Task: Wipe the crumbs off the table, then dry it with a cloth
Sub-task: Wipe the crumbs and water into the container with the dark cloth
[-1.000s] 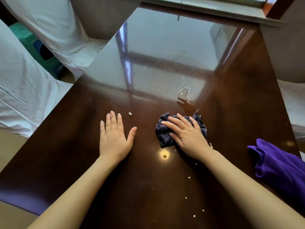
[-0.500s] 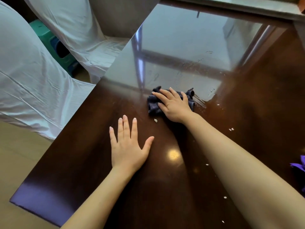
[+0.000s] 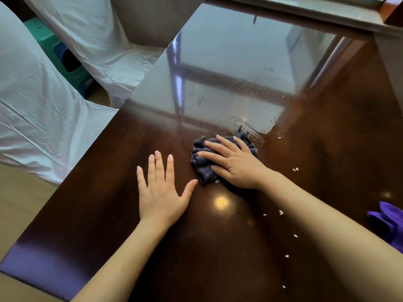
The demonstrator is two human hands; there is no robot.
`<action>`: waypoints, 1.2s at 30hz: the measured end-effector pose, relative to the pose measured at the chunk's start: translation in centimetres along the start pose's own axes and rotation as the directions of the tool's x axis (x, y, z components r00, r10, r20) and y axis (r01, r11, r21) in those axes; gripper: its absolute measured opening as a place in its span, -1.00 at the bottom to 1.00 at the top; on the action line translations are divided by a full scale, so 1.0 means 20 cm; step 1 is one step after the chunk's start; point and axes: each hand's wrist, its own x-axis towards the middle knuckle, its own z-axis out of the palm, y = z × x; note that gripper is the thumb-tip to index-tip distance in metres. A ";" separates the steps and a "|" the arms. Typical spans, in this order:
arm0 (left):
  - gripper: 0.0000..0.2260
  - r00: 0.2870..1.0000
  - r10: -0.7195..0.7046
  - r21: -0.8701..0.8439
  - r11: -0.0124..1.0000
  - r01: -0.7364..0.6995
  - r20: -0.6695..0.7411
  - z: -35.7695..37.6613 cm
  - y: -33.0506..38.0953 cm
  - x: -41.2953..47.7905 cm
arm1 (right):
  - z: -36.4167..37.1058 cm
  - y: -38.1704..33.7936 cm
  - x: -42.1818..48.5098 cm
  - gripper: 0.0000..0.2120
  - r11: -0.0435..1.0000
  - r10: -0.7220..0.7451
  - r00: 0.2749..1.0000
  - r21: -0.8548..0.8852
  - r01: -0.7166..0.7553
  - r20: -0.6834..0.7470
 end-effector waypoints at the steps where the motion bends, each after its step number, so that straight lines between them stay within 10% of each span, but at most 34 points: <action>1: -0.21 1.000 -0.003 0.009 1.000 0.003 0.001 0.00 0.00 0.00 | 0.00 0.01 -0.06 -0.56 1.000 0.008 1.000 -0.010 -0.008 0.004; 36: -0.26 0.992 0.045 0.045 0.998 -0.050 0.118 -0.01 0.05 -0.01 | -0.09 0.49 -0.14 -0.58 0.969 0.241 0.970 0.066 -0.238 -0.034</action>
